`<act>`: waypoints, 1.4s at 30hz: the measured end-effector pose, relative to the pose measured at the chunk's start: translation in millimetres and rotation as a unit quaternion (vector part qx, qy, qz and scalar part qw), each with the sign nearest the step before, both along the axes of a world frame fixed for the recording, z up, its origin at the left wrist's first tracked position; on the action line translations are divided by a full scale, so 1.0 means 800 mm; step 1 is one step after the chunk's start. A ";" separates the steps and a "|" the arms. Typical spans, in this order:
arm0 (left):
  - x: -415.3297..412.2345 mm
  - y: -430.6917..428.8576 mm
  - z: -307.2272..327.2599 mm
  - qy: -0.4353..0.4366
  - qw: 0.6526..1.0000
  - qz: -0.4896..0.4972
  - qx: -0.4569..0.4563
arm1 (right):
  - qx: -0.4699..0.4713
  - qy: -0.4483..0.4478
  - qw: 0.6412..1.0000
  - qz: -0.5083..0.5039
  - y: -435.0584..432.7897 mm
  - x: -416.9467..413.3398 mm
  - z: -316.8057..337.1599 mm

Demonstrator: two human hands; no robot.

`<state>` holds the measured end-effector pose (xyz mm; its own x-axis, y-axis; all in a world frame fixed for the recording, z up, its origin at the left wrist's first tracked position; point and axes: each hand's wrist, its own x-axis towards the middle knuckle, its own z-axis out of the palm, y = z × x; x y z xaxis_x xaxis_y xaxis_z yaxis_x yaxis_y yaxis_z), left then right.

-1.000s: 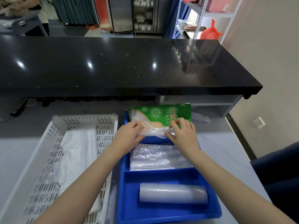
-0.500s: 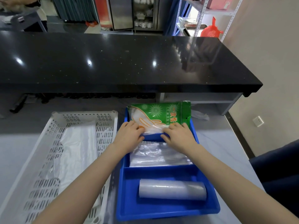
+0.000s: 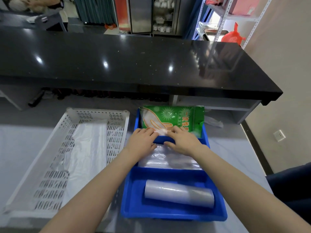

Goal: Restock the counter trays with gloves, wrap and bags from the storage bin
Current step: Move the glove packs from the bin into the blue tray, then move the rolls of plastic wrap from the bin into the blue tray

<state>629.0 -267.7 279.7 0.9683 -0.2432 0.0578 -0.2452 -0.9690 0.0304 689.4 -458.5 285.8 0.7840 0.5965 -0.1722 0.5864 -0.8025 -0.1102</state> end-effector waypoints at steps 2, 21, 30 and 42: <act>-0.003 0.000 0.008 -0.007 1.000 0.017 -0.006 | 0.005 -0.020 1.000 -0.007 0.005 0.000 0.008; -0.387 0.157 0.036 -0.093 0.881 0.426 -0.182 | 0.201 -0.096 0.920 0.324 0.221 -0.222 0.071; -0.663 0.215 -0.055 -0.069 0.736 0.641 -0.206 | 0.131 0.013 0.834 0.535 0.396 -0.433 -0.007; -0.824 0.262 -0.273 0.141 0.633 0.685 -0.333 | -0.106 0.169 0.814 0.546 0.515 -0.612 -0.258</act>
<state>-30.2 -58.0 61.7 0.2399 0.8223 -0.5159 0.9169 -0.0173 0.3987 199.7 -46.2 79.4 -0.3070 0.8350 -0.4567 0.9276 0.1552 -0.3399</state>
